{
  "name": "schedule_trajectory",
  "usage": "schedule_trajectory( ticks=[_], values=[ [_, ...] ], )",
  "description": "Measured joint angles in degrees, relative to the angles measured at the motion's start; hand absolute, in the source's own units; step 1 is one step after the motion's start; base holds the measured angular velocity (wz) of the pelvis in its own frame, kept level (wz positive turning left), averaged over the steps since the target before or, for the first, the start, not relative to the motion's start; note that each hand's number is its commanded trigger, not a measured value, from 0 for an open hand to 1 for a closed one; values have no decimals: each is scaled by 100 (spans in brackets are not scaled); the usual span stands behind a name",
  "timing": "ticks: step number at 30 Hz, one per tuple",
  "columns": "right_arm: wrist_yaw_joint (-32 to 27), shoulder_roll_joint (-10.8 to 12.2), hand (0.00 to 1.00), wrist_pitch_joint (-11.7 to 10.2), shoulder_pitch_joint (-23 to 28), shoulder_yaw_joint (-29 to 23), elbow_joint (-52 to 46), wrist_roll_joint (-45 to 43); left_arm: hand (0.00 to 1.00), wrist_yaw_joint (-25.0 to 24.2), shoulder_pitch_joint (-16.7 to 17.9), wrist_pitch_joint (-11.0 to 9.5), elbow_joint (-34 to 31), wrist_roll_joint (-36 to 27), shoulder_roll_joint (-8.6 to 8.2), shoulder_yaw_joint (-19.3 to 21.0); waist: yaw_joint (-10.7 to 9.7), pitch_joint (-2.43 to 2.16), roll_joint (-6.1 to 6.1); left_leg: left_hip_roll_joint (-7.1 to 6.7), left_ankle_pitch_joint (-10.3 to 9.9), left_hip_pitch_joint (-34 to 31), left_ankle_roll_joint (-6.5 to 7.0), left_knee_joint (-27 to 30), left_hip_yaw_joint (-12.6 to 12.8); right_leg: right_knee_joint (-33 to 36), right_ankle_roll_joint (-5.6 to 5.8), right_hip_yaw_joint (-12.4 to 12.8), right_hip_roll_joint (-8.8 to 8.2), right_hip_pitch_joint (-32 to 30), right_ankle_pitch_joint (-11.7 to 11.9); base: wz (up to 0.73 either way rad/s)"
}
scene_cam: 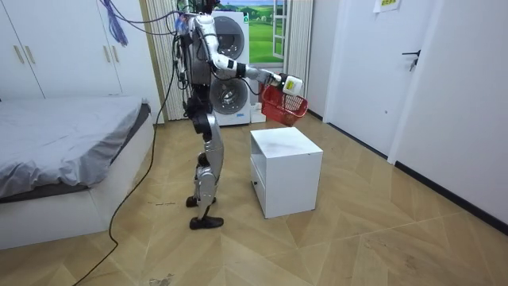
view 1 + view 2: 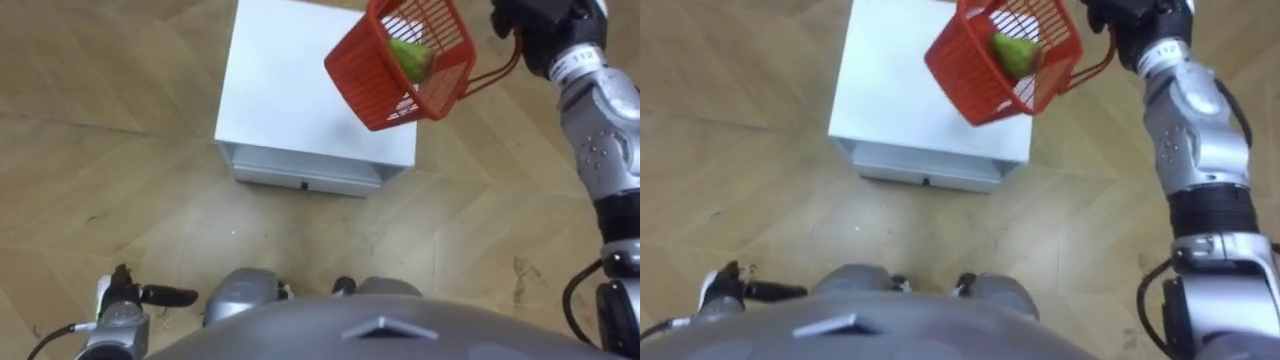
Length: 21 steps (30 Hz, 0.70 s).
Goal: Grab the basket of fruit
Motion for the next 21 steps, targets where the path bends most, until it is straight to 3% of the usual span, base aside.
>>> schedule_trajectory(
  ticks=[1, 2, 3, 4, 5, 6, 7, 9, 12, 16, 21],
  values=[
    [-16, 18, 100, 2, 3, 8, -76, -60, 0, -9, 25, 2, -5, 3, -4, 1, 1, 1, 10, 8, 49, 72, -50, 4, -97, 45, -50, 20, -31, 53, 31, 14],
    [-44, 43, 100, -2, -1, 15, -99, -98, 0, -23, 37, -1, -3, 0, 11, -7, -19, 46, -42, -56, 91, -228, -143, 627, 103, -46, -111, 216, -101, 246, 88, 31],
    [-87, 63, 100, -5, 17, 8, -91, -104, 0, -36, 34, -2, -4, 8, 28, -25, -44, 93, -178, -138, 81, -466, -173, 953, 262, -205, -109, 484, -169, 383, 90, 69],
    [-188, 10, 100, -20, 36, -67, -94, -85, 0, -108, -53, 22, -85, 108, 26, -57, -57, 59, -214, -294, 139, -958, -129, 466, 253, -384, -98, 691, -247, 479, 93, 77],
    [-213, -105, 100, -11, 21, -183, -92, -89, 0, -155, -100, 82, -280, 209, -5, -183, -36, 40, -76, -182, 1146, -1431, 176, -108, 368, -345, 70, 631, -157, 449, -14, 62],
    [-241, -48, 100, 1, 44, -205, -69, -106, 0, -187, -81, 92, -319, 253, 32, -190, 53, 26, -171, -156, 1086, -1445, 240, 64, 630, -326, 164, 621, -208, 480, -134, 23],
    [-219, -3, 100, 26, 59, -187, -90, -139, 0, -209, -58, 144, -307, 263, 15, -175, 168, 23, -203, -179, 1091, -1306, 251, 1, 765, -387, 240, 433, -260, 533, -165, -9],
    [-190, -1, 100, 25, 52, -183, -197, -154, 0, -240, -39, 266, -306, 262, -57, -168, 324, 41, -103, -115, 1091, -1119, 252, -85, 741, -489, 233, 240, -202, 575, -154, -14],
    [-187, -3, 100, 24, 52, -167, -461, -149, 0, -238, -23, 354, -308, 254, -46, -99, 306, 46, -57, -137, 1059, -815, 209, -273, 723, -790, 139, 216, -171, 557, 199, -3],
    [-153, -15, 100, 33, 69, 29, -415, -126, 0, -238, -40, 329, -300, 293, -103, -18, 259, 91, 53, -99, 1036, -560, 113, -472, 633, -792, -16, 84, -51, 702, 194, -5],
    [-127, -82, 100, 131, 72, 28, -156, -137, 0, -353, 96, 418, -266, 733, -107, 31, 182, 84, 55, -29, 1055, -544, 23, -459, 601, -781, -107, -33, 8, 685, 224, -1]
  ],
)
